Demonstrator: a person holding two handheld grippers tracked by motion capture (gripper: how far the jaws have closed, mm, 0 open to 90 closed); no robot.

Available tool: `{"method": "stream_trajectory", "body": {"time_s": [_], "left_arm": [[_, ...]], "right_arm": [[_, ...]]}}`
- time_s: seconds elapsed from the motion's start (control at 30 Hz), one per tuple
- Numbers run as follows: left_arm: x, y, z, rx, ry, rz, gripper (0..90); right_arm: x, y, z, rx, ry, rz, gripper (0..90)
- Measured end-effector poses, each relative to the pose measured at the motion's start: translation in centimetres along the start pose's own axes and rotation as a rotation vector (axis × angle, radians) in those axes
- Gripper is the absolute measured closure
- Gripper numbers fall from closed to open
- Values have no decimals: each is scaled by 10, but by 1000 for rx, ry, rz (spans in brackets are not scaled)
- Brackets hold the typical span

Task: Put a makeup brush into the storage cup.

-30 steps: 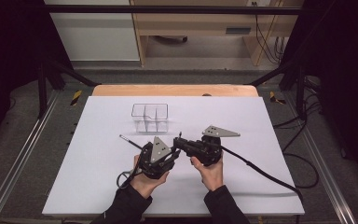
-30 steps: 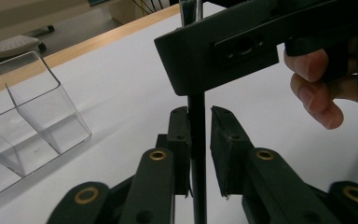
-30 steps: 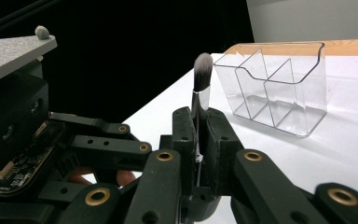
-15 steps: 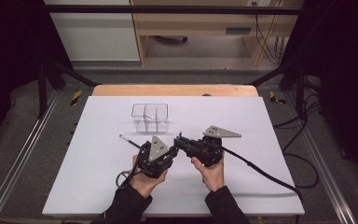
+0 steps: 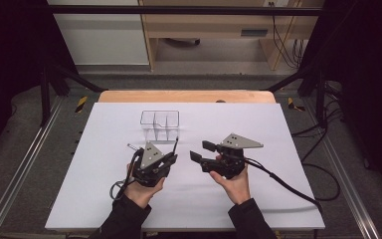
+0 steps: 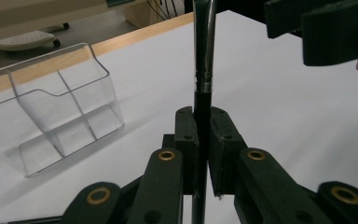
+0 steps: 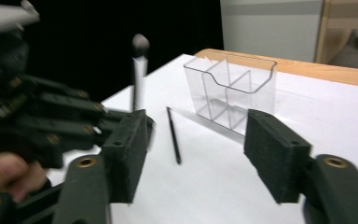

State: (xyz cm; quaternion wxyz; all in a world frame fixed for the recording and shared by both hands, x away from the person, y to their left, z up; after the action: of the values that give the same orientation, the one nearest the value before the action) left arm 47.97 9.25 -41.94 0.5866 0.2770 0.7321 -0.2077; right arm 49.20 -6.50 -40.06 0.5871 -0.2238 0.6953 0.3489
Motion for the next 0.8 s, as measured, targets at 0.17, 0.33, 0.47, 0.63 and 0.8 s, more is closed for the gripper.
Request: {"method": "stream_trajectory", "body": {"time_s": [0.17,0.33,0.47,0.63,0.8], "left_arm": [[-3,13,-9,-7,-19,-8,826],[-5,25,-18,-19,-31,-17,826],[-8,35,-22,-32,-39,-37,825],[-11,44,-27,-44,-47,-44,826],[-15,50,-28,-53,-56,-52,826]], "right_arm": [[2,-8,-5,30,7,-18,266],[5,-20,-14,71,9,-22,212],[8,-27,-21,92,19,-28,178],[14,-38,-29,128,39,-40,145],[19,-47,-37,156,52,-48,121]]}}
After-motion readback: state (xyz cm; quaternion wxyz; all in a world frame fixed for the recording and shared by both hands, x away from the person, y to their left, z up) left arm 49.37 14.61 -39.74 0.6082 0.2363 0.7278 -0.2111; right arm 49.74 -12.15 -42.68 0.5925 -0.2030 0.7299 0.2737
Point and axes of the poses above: each handheld gripper's, and its own axes: z roughly forward along the jaws, x roughly out of its underside, y roughly to its left, the point moved 7 cm from there along z, roughly forward along the jaws, and after that the axes turned 14 degrees about -y, right-handed, at the moved point
